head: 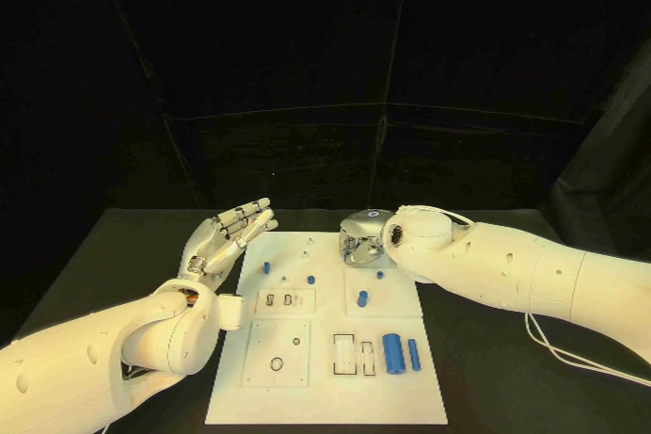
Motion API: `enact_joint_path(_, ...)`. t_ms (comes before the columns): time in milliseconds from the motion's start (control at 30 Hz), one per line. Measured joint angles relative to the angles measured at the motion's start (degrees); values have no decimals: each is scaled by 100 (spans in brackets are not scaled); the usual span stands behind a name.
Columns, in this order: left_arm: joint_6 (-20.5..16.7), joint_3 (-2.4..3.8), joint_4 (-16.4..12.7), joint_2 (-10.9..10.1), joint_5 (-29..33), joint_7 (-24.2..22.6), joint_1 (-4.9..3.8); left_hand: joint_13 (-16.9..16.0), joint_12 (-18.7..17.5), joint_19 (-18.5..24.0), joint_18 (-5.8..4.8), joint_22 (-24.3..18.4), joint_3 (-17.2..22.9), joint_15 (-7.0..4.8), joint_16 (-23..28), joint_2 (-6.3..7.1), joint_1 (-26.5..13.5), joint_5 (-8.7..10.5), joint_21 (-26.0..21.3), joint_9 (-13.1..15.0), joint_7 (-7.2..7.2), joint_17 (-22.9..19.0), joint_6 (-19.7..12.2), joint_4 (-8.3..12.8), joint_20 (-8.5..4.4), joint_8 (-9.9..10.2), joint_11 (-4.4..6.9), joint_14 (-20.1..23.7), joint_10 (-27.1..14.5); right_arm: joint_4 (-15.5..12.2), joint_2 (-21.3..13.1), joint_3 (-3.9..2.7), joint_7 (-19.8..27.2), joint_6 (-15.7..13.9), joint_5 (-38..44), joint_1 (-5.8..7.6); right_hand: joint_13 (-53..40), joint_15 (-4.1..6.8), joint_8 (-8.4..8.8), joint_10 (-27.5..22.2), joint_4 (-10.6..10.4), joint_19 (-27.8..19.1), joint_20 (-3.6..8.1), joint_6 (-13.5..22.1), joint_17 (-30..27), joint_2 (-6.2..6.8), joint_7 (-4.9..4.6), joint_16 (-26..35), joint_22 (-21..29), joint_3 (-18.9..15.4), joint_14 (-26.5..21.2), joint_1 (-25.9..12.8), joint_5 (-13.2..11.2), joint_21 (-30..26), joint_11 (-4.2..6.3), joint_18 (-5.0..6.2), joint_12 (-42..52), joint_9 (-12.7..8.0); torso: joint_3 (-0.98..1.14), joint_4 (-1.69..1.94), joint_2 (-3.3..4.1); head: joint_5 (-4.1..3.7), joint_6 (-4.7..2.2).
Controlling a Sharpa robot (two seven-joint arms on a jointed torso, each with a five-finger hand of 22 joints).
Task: Assemble the parts on the task board
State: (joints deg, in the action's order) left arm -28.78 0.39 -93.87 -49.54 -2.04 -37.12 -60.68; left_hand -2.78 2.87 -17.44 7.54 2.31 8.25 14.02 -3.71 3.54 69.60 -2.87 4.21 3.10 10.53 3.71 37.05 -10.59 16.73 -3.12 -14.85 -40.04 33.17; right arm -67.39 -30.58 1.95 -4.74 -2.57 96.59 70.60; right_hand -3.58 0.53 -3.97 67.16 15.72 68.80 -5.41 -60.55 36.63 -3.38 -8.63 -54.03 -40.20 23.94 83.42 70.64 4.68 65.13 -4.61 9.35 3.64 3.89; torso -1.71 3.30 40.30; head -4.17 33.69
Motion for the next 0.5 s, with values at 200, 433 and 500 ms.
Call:
enact_joint_path(200, 9, 0, 4, -1, -1, 6, 0, 0, 0, 0, 0, 0, 16, -14, 0, -24, 24, 0, 0, 0, -21, 0, -21, 16, 0, 0, 0, 14, 0, -26, -1, 2, 2, -271, 0, -5, 0, -13, 0, 31, -10, 0, 0, -22, 19, 44, -22, -54, -53, 145, -13, -15, -3, 43, -31, 0, 0, 0, -3, 4, 6, 1, -12)
enact_joint_path(433, 22, 0, 10, 0, -1, 16, 0, -1, 0, 0, 0, 0, 16, -21, 0, -24, 24, 0, 0, 0, -21, 0, -21, 16, 0, 0, 0, 21, -60, -84, 5, -2, 78, -1051, -67, -6, -5, -22, 0, 51, 2, -21, -21, -42, 36, 83, -42, -87, -91, 298, -21, 23, 103, 87, -52, 0, -21, -1, -7, 14, 16, 32, -25)
enact_joint_path(500, 26, 0, 10, 4, -1, 18, 0, -1, 0, 0, 0, 0, 31, -21, 0, -24, 24, 0, 0, 0, -21, 0, -21, 31, 0, 0, 0, 21, -61, -68, 33, -2, 94, -1221, -88, -6, -5, -21, 0, 51, 2, -21, -21, -42, 36, 84, -42, -87, -96, 301, -21, 21, 104, 91, -52, 0, -21, -1, -8, 15, 21, 41, -28)
